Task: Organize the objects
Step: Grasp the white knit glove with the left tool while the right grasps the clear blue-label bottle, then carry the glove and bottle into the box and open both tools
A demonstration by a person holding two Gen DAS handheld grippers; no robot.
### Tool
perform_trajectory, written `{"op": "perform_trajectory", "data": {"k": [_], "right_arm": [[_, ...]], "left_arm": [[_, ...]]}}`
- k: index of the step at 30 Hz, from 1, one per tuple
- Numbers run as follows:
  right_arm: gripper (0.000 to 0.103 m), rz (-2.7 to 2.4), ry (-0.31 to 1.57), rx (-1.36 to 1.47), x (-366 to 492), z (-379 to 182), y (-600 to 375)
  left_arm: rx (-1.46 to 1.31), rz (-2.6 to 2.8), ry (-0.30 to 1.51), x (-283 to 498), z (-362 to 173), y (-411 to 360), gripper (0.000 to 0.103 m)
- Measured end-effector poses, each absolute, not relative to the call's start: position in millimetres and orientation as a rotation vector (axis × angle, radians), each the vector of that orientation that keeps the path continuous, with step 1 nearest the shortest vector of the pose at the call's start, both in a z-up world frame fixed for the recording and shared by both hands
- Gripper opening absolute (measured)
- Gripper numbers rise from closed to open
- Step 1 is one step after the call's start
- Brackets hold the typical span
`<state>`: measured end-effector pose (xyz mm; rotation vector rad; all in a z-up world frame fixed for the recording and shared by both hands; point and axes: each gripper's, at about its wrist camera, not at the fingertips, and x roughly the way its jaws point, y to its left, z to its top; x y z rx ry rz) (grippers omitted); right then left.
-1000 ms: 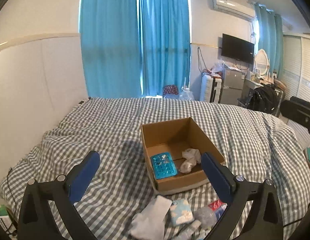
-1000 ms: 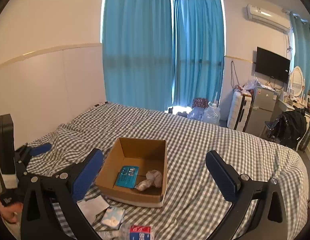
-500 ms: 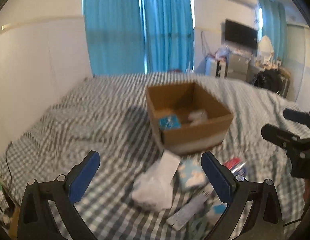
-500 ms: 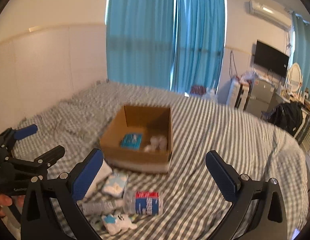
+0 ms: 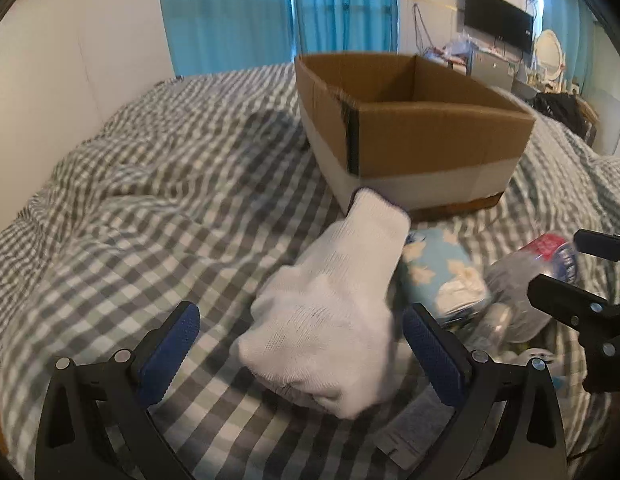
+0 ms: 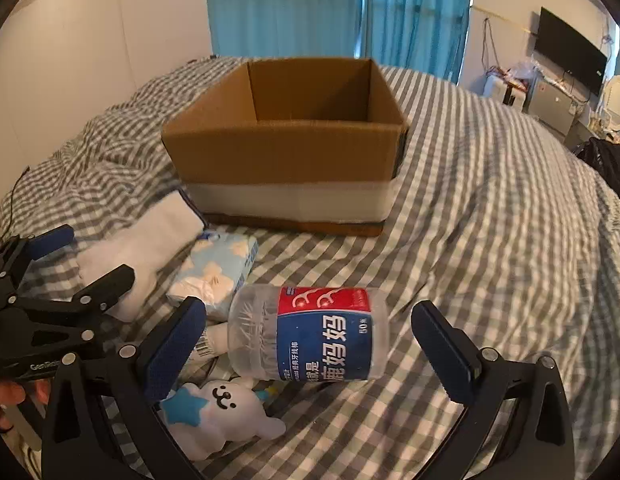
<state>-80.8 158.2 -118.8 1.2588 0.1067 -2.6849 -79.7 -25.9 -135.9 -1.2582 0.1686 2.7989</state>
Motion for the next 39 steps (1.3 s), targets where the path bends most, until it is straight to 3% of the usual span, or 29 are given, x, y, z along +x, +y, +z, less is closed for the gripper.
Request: {"op": "perform_trajectory", "data": {"k": [7,8,10,12,16,24,39], "right_arm": [[0.103,-2.626,0.097,1.346,-89.3,-140.5,155.6],[0.103,-2.625,0.096,1.353,-89.4,-142.8,156.5],[0.100,-2.621,0.086,1.358,-89.8,-144.0,157.8],[0.088,-2.611,0.079,1.359,-89.1,-143.8,158.9],[0.088,-2.608,0.056,1.365,-85.4,-144.0,160.0],[0.088,-2.677,0.037,1.293,-59.7,-119.4,166.5],[0.088,-2.771,0.063,1.055,-16.1,-42.3,167.8]], "left_arm": [[-1.330,2.758,0.146,-91.2,-149.4,-27.8,0.101],[-1.330,2.746,0.148,-90.5,-149.7,-26.4,0.098],[-1.338,2.715,0.152,-89.2,-150.7,-23.2,0.080],[-1.338,2.692,0.149,-87.0,-151.2,-20.5,0.075],[-1.302,2.703,0.156,-75.6,-145.1,-17.4,0.066],[-1.257,2.723,0.092,-52.9,-126.2,-23.5,0.062],[-1.003,2.828,-0.015,-28.3,-43.7,-32.3,0.062]]}}
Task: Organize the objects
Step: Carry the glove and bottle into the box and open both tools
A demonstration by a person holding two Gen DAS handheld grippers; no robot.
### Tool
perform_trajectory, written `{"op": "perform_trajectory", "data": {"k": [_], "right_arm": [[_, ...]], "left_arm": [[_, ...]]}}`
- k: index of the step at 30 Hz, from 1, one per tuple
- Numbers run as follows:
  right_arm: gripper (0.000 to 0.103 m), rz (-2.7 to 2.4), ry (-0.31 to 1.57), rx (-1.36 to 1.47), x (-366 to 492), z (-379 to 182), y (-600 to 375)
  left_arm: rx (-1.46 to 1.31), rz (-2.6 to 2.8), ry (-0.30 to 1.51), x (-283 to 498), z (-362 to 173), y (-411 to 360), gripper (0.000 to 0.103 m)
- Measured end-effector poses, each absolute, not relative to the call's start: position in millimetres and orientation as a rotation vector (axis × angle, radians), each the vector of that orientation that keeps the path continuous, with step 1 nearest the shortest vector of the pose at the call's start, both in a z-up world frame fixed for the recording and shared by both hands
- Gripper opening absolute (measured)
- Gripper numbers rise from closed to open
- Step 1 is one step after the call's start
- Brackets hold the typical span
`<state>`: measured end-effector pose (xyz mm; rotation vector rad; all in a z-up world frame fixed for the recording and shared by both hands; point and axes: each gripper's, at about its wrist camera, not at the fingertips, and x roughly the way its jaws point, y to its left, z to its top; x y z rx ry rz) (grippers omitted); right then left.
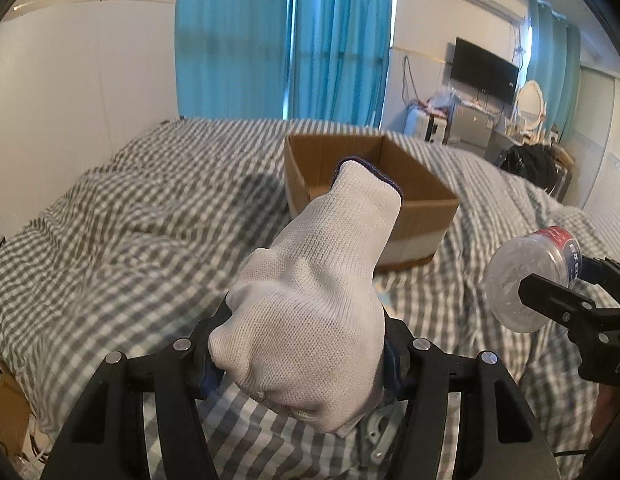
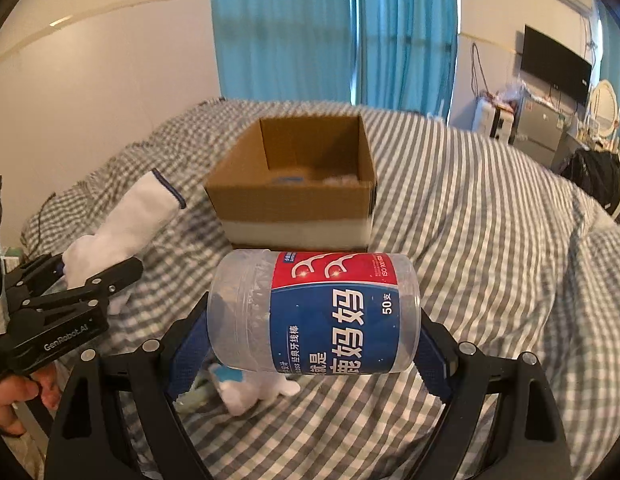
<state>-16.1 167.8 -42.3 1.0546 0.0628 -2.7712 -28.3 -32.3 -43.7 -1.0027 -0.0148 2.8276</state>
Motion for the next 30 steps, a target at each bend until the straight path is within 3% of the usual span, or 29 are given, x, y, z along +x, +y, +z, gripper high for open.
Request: {"op": "perform_trajectory", "data": {"k": [13,30], "right_arm": [[0.088,-2.747,0.095,0.895,-35.7,7.1,157.7],[0.088,-2.718,0.043,0.819,-125.0,33.6,169.1]], "left_arm": [[-0.850,2.833,-0.031,-75.4,13.0,-21.1,0.062],[-0.874,2.815,-0.051,-181.4,10.4,0.0,0.062]]}}
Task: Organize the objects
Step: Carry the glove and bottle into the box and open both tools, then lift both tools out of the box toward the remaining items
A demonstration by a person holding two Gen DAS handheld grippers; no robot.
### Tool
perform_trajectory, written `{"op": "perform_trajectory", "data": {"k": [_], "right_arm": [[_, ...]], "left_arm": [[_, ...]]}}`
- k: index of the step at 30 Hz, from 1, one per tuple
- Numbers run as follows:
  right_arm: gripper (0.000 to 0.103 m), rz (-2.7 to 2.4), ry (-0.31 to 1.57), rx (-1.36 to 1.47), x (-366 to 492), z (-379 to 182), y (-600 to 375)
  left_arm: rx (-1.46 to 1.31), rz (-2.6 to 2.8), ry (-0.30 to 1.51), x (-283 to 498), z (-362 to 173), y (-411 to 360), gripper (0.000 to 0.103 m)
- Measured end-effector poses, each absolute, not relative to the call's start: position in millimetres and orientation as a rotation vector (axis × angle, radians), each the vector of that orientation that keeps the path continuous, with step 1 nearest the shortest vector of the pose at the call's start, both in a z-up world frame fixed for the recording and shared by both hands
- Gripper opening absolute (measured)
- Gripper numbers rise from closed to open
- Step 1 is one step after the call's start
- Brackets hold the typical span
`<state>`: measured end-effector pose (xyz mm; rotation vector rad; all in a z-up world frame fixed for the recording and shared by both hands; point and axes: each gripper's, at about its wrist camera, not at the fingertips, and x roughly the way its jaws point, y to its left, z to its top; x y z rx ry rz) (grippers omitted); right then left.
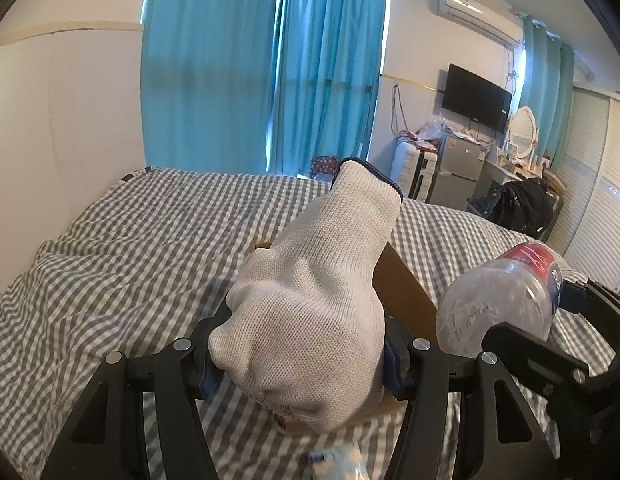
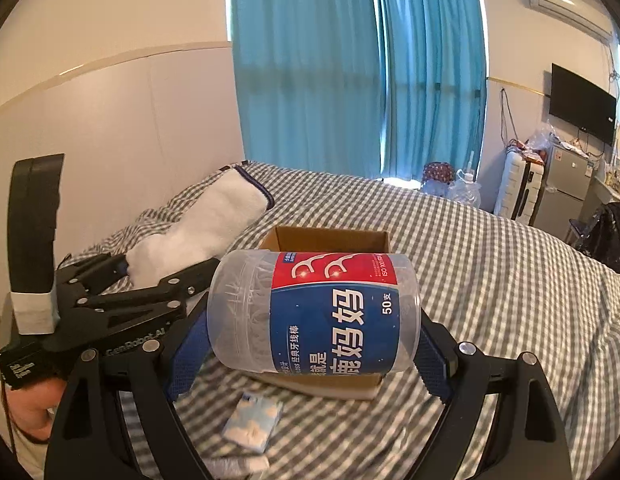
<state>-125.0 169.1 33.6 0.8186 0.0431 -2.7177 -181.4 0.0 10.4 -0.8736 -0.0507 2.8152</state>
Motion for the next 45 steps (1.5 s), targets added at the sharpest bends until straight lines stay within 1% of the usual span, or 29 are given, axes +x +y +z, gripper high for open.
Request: {"op": "perform_trajectory", "data": {"k": [7,14,18,22,24,26,28,29,30,31,36,45], "right_arm": [[0.088,-2.704,0.066,0.844,-167.2,24.2,163.9],[0.088,-2.707,0.075,0.934,-200.1,-10.0,163.1],[0.088,-2.705,0.033,0.984,-219.9,-26.9,170.4],[0.088,-2.701,0.013,0.990,-225.7,-36.7,173.7],[0.088,-2.698,0.003,0.975,-225.4,-36.7,176.2],[0.088,-2.706,-0.032,0.968,-224.0,-35.4,180.7],[0.090,-2.694,-0.081,0.955,-222.9,-32.1,182.5],[0.096,-2.694,-0.107,0.936,-220.3,-29.0,185.1],[0.103,-2.705,-0.125,0.918,-217.0,-24.5,188.2],[0.103,-2.724,-0.132,0.899,-213.9,-18.4,190.5],[0.103,-2.780,-0.128,0.848,-192.5,9.8,195.4],[0.103,-2.848,-0.026,0.779,-123.3,64.9,202.0]], "left_arm": [[-0.930,2.793,-0.017,-217.1,-8.4,10.4,0.062],[-1.020,2.749,0.022,-249.1,-34.0,24.6,0.062],[-1.053,2.727,0.067,-263.4,-44.7,33.0,0.062],[-1.091,2.688,0.060,-269.9,-53.2,35.9,0.062],[-1.091,2.680,0.054,-269.3,-54.1,35.9,0.065],[-1.087,2.675,0.043,-266.3,-53.0,36.1,0.070],[-1.086,2.674,0.035,-262.4,-50.2,35.1,0.081],[-1.076,2.686,0.033,-259.1,-46.6,35.0,0.083],[-1.064,2.699,0.031,-254.1,-42.0,34.0,0.089],[-1.057,2.708,0.029,-252.4,-37.5,33.5,0.092],[-0.998,2.759,0.009,-226.7,-7.4,22.1,0.098],[-0.852,2.831,-0.003,-156.4,50.6,6.9,0.100]]}}
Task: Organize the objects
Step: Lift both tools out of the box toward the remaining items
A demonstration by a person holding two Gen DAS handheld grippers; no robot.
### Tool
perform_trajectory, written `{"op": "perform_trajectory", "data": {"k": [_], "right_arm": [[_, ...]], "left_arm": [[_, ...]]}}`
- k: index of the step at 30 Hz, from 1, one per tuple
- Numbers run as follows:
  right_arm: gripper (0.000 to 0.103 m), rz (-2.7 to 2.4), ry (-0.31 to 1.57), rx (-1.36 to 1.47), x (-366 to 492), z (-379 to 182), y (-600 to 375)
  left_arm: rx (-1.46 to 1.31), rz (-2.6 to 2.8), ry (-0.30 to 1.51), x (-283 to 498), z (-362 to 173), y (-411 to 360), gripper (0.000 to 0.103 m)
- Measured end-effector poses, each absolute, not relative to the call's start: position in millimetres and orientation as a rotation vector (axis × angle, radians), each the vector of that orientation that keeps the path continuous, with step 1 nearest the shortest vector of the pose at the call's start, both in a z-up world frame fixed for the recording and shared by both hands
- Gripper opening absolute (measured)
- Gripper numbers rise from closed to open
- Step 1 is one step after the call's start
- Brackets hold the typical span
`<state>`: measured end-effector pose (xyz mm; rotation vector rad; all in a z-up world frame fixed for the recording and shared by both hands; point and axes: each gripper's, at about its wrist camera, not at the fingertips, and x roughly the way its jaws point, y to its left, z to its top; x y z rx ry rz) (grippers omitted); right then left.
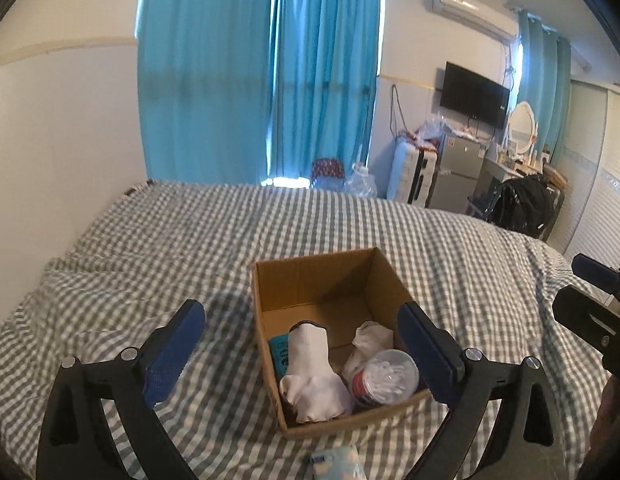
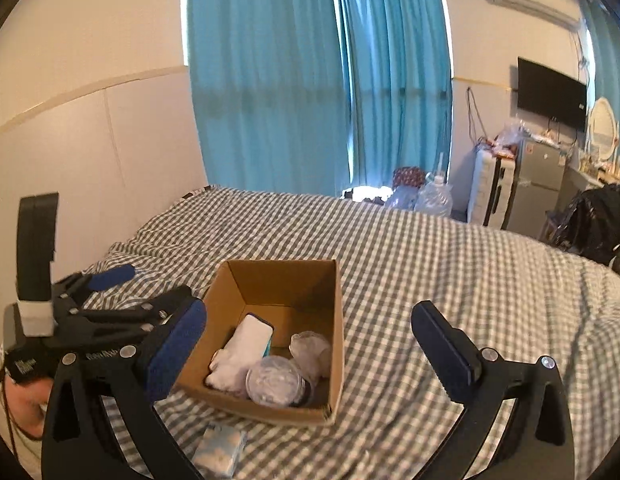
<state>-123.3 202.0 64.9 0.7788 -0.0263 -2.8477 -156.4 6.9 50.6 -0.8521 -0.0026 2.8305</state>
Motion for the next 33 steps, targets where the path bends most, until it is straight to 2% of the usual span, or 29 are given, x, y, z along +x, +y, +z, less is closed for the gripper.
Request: {"op": "perform_trajectory", "data": {"k": [9,15,25,30,33], "right_arm": [[0.103,-2.869,0.069,0.726,-54.5,90.3,204.1],[0.103,-2.863,0.141,0.724,-19.8,80.4,197.5],[0.103,-2.773,0.176,0.914,-0.4,-14.6,169.5],[0.103,-2.674,0.227,1.091,-6.7,-74.7,152.2],[0.103,-2.597,0.215,1.190,-8.7,-105.6,147.8]], "left_arm": [[-0.763,2.874,0.061,-83.5,70.4,1.8,0.100],[-0.768,2.896,0.095,-41.7,46.7,-5.0,0.100],[-1.011,2.883,0.054,-16.0,-52.6,-16.0,0.100],[-1.142,2.848,0.145,-16.7,-98.1,-16.1,0.100],[-1.187,2.835,0.133,-18.1,-111.4,-19.5,0.100]]}}
